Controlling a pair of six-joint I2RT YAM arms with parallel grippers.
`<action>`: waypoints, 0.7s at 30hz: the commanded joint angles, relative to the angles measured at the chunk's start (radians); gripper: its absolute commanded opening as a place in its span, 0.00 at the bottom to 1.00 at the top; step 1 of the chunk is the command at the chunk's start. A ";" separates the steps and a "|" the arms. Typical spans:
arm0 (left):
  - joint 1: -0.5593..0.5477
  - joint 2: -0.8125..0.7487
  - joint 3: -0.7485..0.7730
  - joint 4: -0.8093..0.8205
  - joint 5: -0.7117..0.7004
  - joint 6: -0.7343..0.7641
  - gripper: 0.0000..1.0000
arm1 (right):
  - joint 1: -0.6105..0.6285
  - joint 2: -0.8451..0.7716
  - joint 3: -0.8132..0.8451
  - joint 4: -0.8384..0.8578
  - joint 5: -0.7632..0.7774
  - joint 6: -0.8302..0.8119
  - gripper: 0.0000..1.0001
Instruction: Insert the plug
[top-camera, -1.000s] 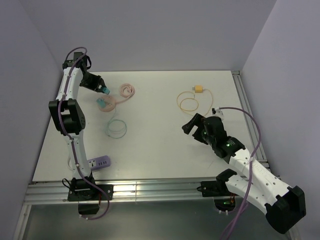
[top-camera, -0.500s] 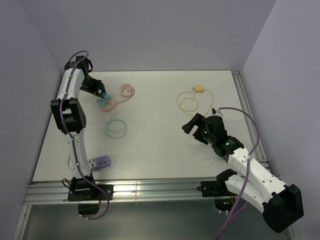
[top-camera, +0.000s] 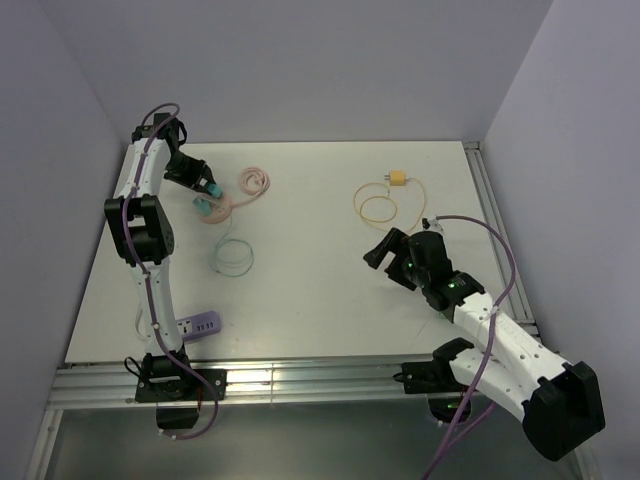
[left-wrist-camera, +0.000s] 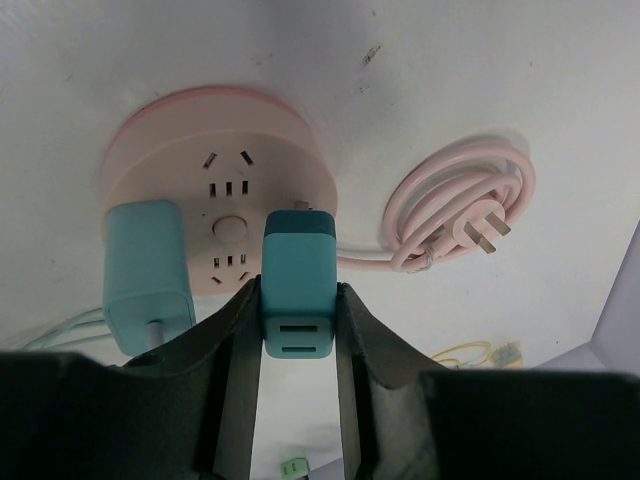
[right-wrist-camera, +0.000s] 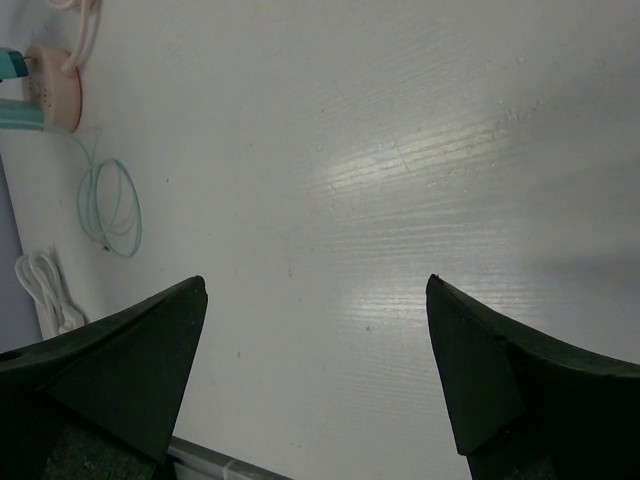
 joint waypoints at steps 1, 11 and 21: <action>-0.001 0.014 0.032 0.007 -0.003 0.011 0.01 | -0.010 0.008 0.002 0.039 -0.002 -0.011 0.96; -0.007 0.026 0.017 -0.001 -0.027 0.037 0.01 | -0.016 0.020 0.005 0.046 -0.002 -0.013 0.96; -0.017 -0.006 -0.042 0.015 -0.018 0.057 0.00 | -0.022 0.017 0.003 0.045 -0.002 -0.011 0.96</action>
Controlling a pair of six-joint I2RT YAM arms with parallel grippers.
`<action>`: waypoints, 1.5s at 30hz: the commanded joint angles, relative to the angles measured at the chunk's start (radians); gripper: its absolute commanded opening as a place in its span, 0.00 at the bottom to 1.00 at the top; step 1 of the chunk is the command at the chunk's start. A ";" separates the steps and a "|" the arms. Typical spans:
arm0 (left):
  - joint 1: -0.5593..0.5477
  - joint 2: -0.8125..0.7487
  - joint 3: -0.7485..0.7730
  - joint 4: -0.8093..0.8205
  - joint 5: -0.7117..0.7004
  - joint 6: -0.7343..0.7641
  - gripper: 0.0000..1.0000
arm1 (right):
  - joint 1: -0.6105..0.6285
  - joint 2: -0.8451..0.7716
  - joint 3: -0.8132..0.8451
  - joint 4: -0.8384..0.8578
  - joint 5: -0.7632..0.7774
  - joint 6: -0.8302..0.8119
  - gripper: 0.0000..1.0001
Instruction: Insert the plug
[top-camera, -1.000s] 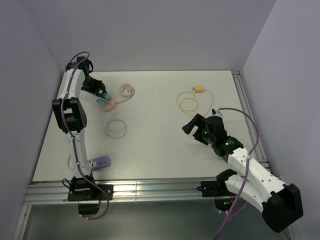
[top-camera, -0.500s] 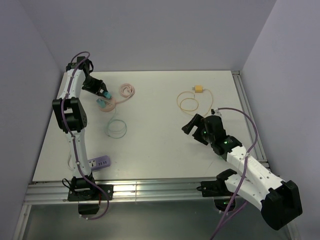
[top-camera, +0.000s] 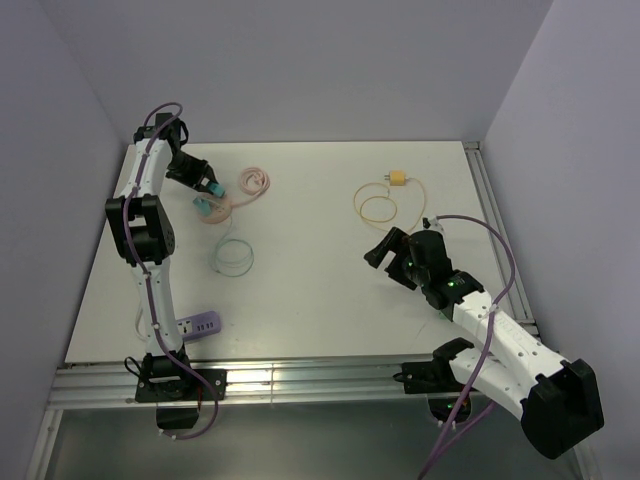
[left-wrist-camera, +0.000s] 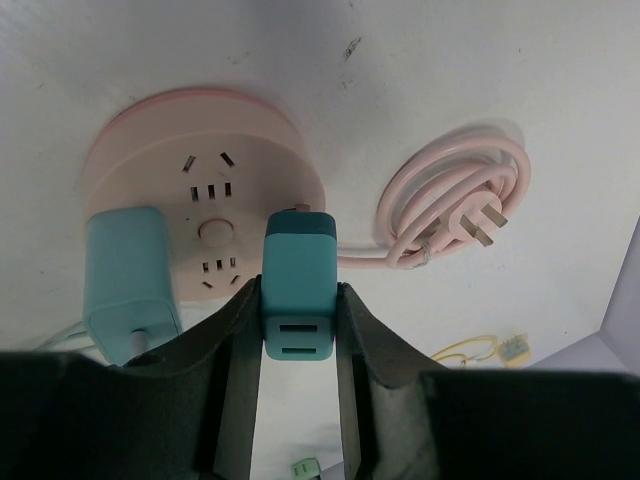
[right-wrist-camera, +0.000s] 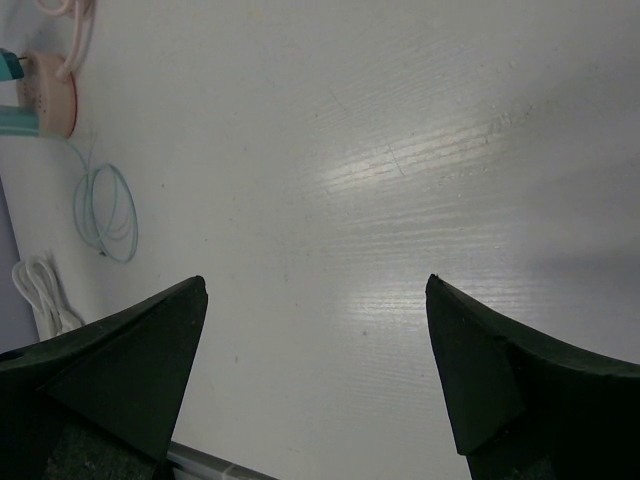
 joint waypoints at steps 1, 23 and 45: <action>-0.012 -0.011 -0.029 -0.013 -0.030 0.030 0.00 | -0.010 -0.002 0.003 0.034 -0.001 -0.009 0.96; -0.006 -0.073 -0.087 -0.028 -0.108 0.045 0.00 | -0.016 -0.025 -0.009 0.031 -0.001 -0.008 0.96; -0.001 -0.011 -0.063 0.027 -0.074 0.068 0.00 | -0.020 0.010 -0.007 0.048 -0.026 -0.008 0.96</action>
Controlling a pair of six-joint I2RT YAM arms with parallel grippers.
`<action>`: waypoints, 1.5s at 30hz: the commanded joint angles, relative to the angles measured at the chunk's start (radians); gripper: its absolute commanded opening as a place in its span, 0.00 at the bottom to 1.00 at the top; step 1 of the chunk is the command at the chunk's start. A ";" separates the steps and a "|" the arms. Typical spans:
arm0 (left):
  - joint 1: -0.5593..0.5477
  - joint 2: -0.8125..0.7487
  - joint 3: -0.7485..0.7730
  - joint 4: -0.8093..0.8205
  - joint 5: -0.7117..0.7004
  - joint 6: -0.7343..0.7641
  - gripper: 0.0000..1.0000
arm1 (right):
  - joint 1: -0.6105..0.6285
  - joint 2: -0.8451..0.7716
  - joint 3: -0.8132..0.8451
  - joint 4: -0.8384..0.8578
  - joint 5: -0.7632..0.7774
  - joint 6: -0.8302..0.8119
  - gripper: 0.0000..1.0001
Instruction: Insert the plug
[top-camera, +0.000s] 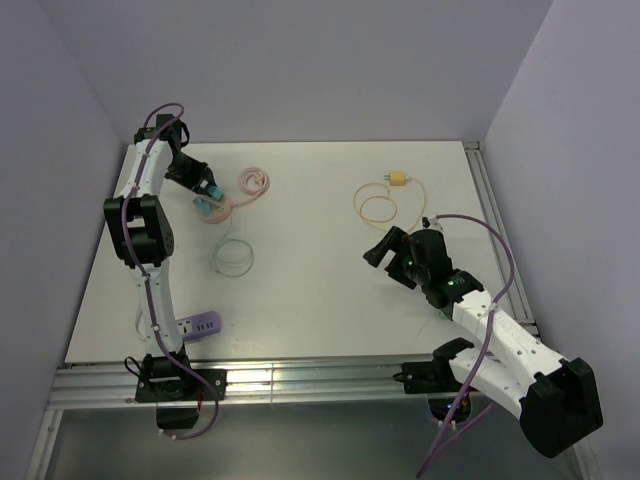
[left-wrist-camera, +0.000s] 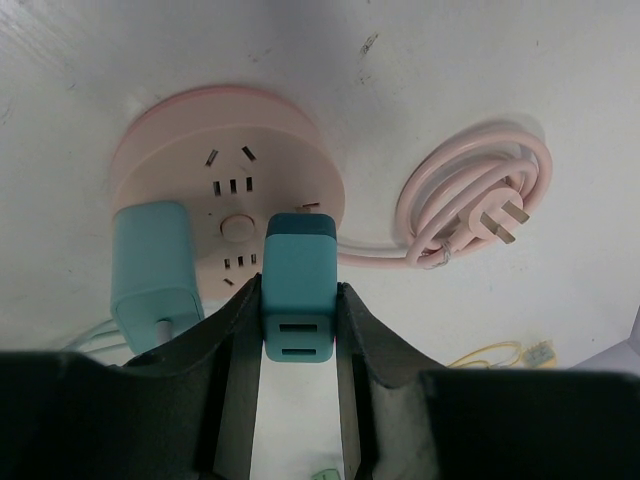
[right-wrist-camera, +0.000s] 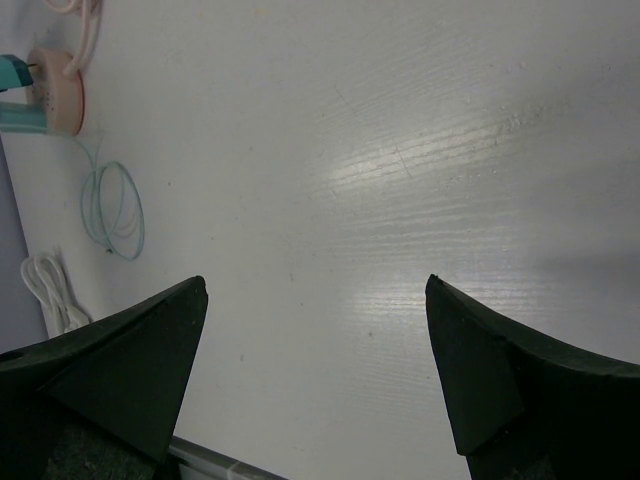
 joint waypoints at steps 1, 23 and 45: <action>0.001 0.033 -0.003 0.020 -0.035 0.038 0.00 | -0.009 0.003 -0.007 0.033 0.001 -0.008 0.96; -0.036 0.038 0.019 -0.097 -0.194 0.053 0.00 | -0.011 0.013 0.002 0.030 -0.008 -0.013 0.96; -0.025 0.027 -0.030 -0.255 -0.289 -0.077 0.00 | -0.011 0.023 0.002 0.039 -0.018 -0.009 0.96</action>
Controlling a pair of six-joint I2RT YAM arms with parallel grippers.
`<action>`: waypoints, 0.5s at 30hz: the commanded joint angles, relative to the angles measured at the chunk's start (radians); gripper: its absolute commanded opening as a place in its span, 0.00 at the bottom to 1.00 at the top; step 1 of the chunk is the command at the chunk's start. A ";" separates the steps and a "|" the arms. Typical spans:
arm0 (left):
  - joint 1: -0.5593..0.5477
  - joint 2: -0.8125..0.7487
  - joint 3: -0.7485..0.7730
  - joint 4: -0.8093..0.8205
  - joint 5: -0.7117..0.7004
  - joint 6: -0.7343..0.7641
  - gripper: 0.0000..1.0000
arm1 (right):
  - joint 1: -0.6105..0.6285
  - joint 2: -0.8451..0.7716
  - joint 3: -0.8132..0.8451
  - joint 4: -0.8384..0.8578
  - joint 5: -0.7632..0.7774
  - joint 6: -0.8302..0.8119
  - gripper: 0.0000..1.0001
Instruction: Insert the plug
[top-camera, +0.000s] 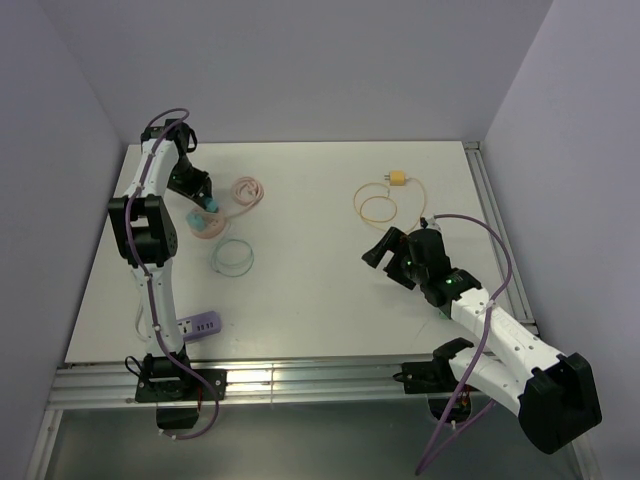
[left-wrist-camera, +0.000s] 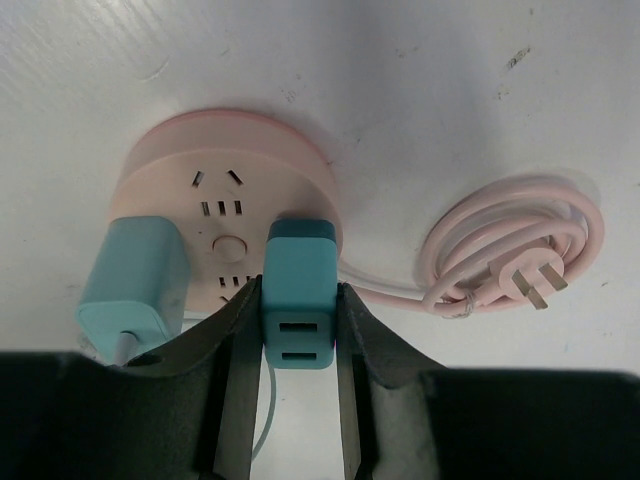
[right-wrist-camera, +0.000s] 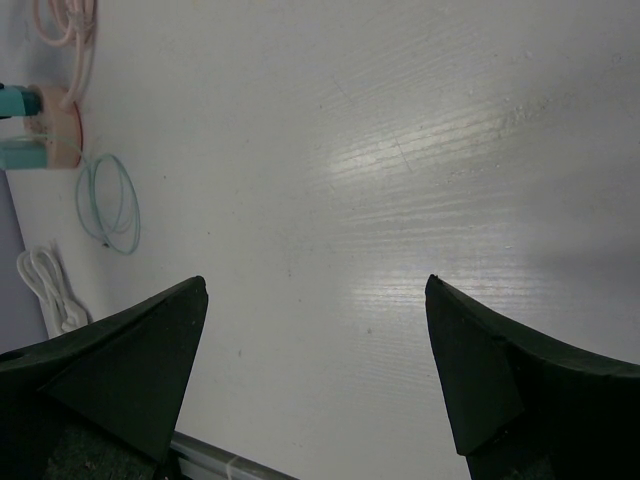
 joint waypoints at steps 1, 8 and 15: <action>0.006 0.026 -0.033 -0.107 -0.119 -0.025 0.00 | -0.009 -0.001 0.000 0.030 0.001 -0.009 0.96; -0.006 0.076 -0.033 -0.104 -0.203 -0.040 0.00 | -0.009 -0.014 -0.009 0.024 0.016 -0.011 0.96; -0.072 0.063 -0.140 -0.061 -0.294 -0.051 0.00 | -0.010 -0.004 -0.010 0.032 0.015 -0.011 0.96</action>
